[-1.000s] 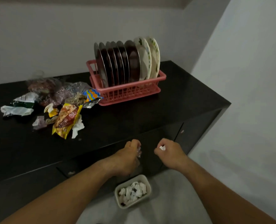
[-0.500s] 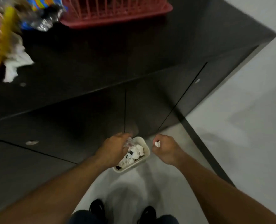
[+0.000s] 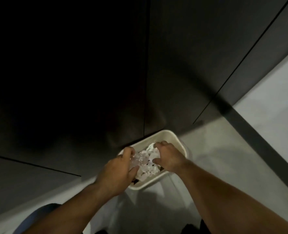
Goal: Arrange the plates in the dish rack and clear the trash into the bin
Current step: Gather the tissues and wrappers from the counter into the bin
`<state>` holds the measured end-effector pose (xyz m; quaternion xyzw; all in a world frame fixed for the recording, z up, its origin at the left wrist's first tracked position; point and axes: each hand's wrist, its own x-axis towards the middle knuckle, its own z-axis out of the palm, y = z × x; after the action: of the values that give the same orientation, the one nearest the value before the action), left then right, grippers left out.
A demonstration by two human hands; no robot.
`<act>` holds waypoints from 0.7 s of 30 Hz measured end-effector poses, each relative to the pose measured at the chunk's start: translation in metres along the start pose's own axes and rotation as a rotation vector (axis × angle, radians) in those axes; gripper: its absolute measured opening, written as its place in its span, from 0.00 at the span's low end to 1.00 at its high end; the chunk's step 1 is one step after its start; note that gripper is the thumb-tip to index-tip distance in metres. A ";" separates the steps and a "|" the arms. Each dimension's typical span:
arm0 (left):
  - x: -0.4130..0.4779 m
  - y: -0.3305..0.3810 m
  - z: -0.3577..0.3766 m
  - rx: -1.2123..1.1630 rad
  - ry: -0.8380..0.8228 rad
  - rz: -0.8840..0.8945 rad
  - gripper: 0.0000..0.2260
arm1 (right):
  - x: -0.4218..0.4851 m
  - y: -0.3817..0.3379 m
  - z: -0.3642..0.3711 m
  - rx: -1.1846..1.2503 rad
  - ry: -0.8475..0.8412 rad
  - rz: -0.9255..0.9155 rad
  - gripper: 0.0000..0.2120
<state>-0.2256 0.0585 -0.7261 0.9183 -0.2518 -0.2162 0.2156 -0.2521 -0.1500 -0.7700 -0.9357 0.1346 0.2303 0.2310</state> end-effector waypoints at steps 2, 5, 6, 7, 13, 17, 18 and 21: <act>0.010 -0.008 0.013 0.004 0.024 0.028 0.17 | 0.011 0.004 0.011 -0.019 0.000 -0.044 0.31; 0.031 -0.006 0.034 0.149 0.066 0.145 0.20 | 0.008 0.013 0.009 -0.008 0.043 -0.107 0.30; 0.038 -0.001 0.041 0.248 0.056 0.170 0.20 | 0.003 0.017 0.005 -0.007 0.064 -0.119 0.29; 0.045 0.004 0.047 0.349 0.032 0.175 0.19 | -0.004 0.021 -0.002 -0.004 0.084 -0.121 0.29; 0.086 0.020 0.087 0.463 -0.156 0.026 0.13 | -0.041 0.046 -0.042 0.026 0.225 -0.052 0.26; 0.106 0.014 0.121 0.118 -0.230 -0.069 0.17 | -0.055 0.044 -0.039 0.068 0.296 -0.091 0.22; 0.108 0.007 0.130 0.084 -0.235 -0.071 0.21 | -0.057 0.043 -0.035 0.086 0.296 -0.092 0.22; 0.109 -0.015 0.143 0.177 -0.275 0.012 0.22 | -0.057 0.046 -0.026 0.136 0.293 -0.079 0.21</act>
<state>-0.2074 -0.0318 -0.8817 0.8941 -0.3023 -0.3155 0.0985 -0.3077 -0.1940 -0.7386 -0.9459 0.1451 0.0726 0.2809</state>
